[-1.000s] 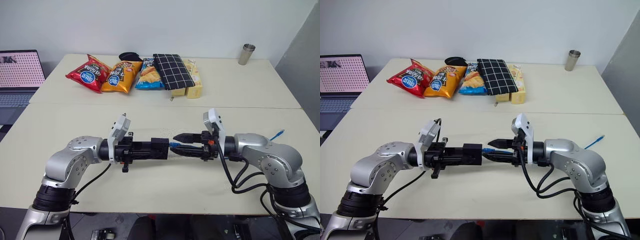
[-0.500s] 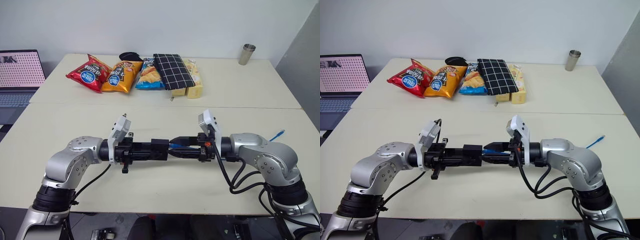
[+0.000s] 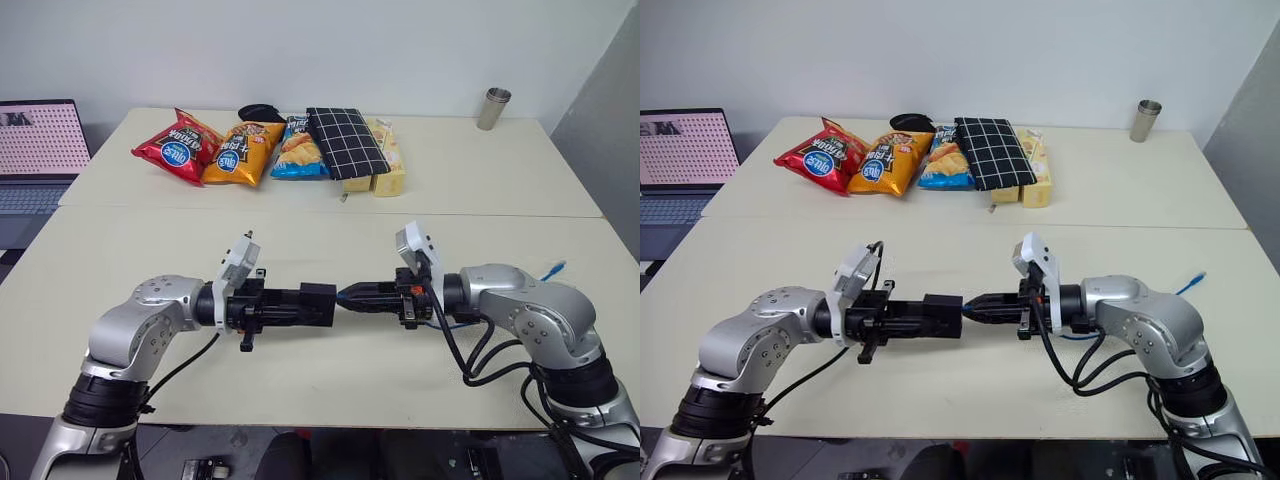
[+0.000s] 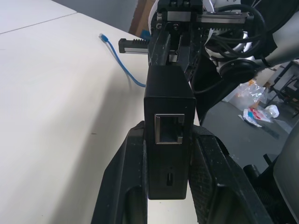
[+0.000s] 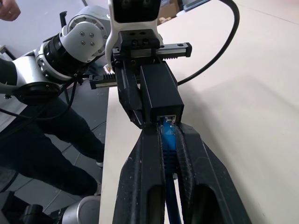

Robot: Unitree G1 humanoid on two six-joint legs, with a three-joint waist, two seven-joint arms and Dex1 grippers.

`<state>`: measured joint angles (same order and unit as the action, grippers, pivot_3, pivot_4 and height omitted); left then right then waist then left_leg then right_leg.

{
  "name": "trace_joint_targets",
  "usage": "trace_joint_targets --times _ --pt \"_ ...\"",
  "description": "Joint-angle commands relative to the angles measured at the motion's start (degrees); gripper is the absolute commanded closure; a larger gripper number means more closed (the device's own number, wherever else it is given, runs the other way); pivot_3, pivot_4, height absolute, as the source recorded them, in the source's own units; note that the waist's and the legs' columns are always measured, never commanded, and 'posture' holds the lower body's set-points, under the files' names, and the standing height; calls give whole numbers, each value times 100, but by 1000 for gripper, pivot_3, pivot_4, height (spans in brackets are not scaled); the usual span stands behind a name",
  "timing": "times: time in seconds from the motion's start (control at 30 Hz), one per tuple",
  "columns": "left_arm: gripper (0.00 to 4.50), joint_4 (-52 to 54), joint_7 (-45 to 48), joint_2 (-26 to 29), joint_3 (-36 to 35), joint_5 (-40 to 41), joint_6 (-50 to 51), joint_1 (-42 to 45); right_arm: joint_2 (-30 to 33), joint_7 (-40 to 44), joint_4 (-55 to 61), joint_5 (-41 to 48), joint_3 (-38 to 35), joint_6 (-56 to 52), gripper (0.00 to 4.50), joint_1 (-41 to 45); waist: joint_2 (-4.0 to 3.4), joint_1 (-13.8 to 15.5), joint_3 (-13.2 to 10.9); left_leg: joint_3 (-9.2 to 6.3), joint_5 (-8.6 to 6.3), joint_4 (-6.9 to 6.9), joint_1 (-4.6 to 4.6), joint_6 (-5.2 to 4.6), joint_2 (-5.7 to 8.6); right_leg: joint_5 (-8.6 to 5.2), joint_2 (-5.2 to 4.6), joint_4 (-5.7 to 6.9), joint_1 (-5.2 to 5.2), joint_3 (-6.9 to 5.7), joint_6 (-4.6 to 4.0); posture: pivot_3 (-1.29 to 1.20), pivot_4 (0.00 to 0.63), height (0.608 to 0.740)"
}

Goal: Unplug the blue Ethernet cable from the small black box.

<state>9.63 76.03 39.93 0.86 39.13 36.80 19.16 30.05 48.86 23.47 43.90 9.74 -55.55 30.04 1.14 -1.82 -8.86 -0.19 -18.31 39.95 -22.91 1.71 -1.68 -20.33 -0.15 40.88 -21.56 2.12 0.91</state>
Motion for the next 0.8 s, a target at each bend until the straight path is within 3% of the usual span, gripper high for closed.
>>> trace_joint_targets --times 0.03,0.37,0.47,0.63,0.73,0.8 --pt "3701 220 31 5 -15 52 -120 0 89 112 -7 15 -21 9 4443 121 0 0 0 0 0 0 0 0 0 0 0 -1 0 0 0 0 150 740" --pt "3701 132 -105 217 -406 51 -167 -245 745 89 -503 -450 -400 377 4482 -380 0 8 -1 1 -2 0 0 -3 0 0 0 -3 2 2 0 0 150 740" --pt "3701 -18 -254 254 -534 -63 -248 -286 499 -603 -927 -992 -610 787 4482 -375 0 -1 -1 1 -2 -2 0 -3 -2 0 1 -2 1 1 0 0 150 740" --pt "3701 -85 -616 97 -510 -160 -303 -184 108 -2042 -2010 -2623 -312 1833 4482 -44 -3 2 -3 6 1 -1 -2 2 0 0 0 -1 -2 5 0 0 150 740" --pt "3701 -105 -738 65 -378 -320 -387 -129 23 -2473 -2584 -3317 -170 2395 4482 81 -2 10 -2 14 9 -1 -4 17 1 0 -1 1 -8 11 0 0 150 740" --pt "3701 -202 -901 7 -324 -505 -495 -51 -37 -2568 -2768 -3516 -183 2622 3782 148 -2 11 -2 15 10 -2 -6 17 1 0 -1 1 -10 10 0 0 150 740"
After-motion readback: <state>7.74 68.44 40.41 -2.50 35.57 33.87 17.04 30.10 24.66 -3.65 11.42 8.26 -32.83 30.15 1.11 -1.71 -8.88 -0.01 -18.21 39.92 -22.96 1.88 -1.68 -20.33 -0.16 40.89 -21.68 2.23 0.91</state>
